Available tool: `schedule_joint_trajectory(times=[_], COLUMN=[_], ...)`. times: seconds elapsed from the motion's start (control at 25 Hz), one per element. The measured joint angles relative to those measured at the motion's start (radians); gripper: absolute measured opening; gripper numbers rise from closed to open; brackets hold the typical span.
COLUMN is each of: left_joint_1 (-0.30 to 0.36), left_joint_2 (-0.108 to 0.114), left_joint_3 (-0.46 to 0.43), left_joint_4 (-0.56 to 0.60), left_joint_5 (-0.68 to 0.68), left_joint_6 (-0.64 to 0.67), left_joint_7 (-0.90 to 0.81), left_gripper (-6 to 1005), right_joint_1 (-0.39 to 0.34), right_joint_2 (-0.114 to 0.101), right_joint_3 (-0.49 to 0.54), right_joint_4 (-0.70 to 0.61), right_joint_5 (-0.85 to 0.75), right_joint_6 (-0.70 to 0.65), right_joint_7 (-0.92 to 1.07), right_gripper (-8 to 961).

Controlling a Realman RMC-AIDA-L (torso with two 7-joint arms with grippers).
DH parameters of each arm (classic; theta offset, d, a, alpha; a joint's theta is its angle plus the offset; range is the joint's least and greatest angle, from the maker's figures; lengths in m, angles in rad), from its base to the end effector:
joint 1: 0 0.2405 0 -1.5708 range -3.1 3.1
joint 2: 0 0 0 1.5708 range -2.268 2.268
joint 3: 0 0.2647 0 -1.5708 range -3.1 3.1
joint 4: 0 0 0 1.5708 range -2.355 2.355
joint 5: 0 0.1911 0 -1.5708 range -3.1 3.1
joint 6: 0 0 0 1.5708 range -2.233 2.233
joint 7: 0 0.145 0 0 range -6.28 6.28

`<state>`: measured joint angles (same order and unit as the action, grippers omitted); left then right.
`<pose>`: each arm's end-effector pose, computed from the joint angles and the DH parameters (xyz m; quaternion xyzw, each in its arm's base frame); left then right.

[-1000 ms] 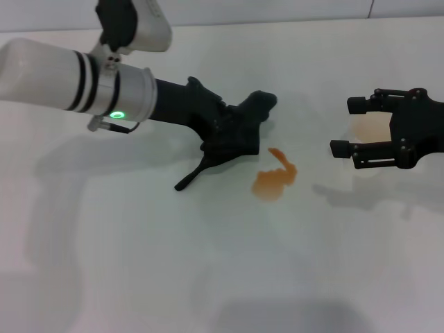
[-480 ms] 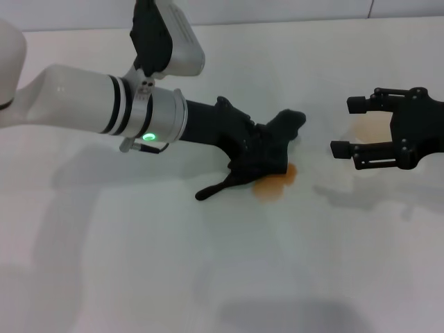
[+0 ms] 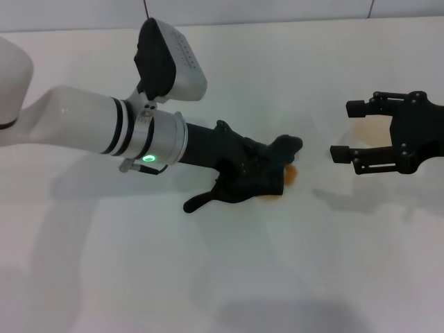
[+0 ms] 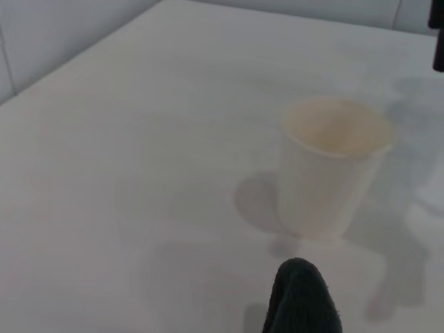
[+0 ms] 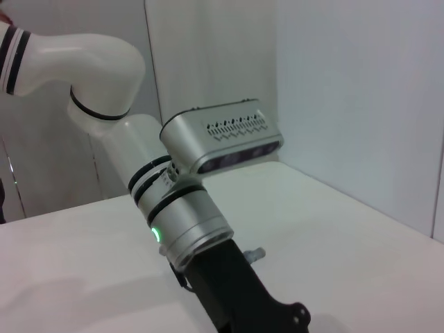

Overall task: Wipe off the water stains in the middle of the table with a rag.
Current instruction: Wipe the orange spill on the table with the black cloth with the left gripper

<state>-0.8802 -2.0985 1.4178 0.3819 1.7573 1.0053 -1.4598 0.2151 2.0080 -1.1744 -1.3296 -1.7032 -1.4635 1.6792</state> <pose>-0.1789 0.3681 -0.1150 -0.9881 -0.1190 -0.0568 0.0790 0.2207 0.2899 0.0489 -0.9569 0.1262 0.1929 0.1769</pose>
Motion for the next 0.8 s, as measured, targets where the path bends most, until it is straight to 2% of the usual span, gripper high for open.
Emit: schedule_joint_trajectory(times=[0.08, 0.24, 0.4, 0.8], left_joint_1=[-0.002, -0.008, -0.009, -0.01], left_joint_2=[-0.001, 0.001, 0.002, 0.004], left_joint_3=[0.022, 0.135, 0.206, 0.24], left_joint_4=[-0.004, -0.007, 0.0, 0.037], left_joint_5=[-0.012, -0.085, -0.13, -0.153], left_joint_6=[0.0, -0.001, -0.001, 0.004], left_joint_7=[0.0, -0.001, -0.002, 0.001], left_gripper=[72, 72, 72, 73], right_joint_1=[-0.002, -0.006, -0.006, -0.004], right_joint_2=[0.0, 0.0, 0.0, 0.0], right_joint_3=[-0.002, -0.002, -0.004, -0.003], right_joint_4=[0.001, 0.002, 0.002, -0.002], right_joint_5=[0.002, 0.003, 0.004, 0.004], right_joint_6=[0.0, 0.0, -0.001, -0.001], right_joint_7=[-0.001, -0.002, -0.002, -0.003], right_gripper=[823, 823, 823, 823])
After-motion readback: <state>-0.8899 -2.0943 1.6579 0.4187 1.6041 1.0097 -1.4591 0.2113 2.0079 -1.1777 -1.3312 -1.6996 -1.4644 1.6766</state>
